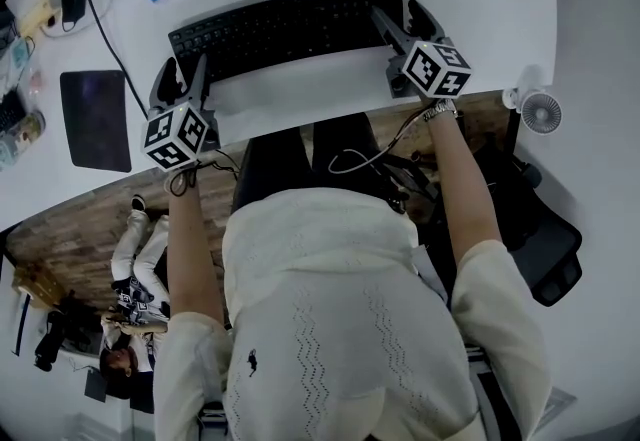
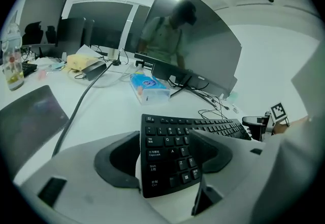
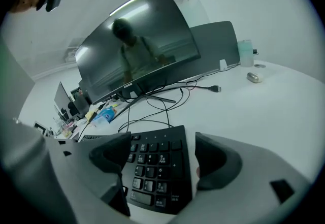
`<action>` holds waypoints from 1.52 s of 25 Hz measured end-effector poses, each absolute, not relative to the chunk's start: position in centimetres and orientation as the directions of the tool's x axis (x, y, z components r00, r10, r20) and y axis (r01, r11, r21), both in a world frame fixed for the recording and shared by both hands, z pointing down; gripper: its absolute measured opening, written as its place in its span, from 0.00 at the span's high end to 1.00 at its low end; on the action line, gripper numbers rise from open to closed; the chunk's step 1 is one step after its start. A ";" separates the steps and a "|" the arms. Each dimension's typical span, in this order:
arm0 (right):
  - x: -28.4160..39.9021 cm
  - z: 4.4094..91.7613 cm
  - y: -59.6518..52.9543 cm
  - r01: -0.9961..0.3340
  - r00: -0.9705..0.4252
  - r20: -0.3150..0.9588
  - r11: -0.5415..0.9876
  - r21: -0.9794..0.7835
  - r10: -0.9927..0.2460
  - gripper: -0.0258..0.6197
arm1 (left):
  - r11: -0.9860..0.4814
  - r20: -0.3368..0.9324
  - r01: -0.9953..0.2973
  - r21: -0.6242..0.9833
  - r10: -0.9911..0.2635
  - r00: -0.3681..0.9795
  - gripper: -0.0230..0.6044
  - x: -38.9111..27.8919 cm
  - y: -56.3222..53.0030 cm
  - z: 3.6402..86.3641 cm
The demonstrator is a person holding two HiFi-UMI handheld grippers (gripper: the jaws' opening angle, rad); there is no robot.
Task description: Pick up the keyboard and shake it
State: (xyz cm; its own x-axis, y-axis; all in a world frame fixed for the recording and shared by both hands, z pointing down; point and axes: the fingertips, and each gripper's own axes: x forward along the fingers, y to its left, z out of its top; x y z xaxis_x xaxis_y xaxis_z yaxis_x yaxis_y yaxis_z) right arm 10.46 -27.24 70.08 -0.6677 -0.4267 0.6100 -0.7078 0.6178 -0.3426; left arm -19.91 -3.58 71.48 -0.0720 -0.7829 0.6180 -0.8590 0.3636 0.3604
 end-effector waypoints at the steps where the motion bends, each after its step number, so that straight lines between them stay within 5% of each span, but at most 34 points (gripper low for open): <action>1: 10.5 70.3 -27.4 -0.712 -0.669 0.608 0.604 -0.358 -0.427 0.37 | 0.372 0.619 -0.852 0.369 -0.782 -0.073 0.51 -20.1 -3.7 71.6; 22: 8.7 72.8 -27.9 -0.686 -0.671 0.670 0.608 -0.399 -0.317 0.38 | 0.396 0.652 -0.788 0.471 -0.759 0.008 0.47 -21.3 -5.9 73.7; 38: 8.8 73.1 -28.1 -0.717 -0.632 0.689 0.603 -0.348 -0.354 0.42 | 0.441 0.664 -0.783 0.438 -0.746 -0.050 0.48 -21.5 -6.0 73.9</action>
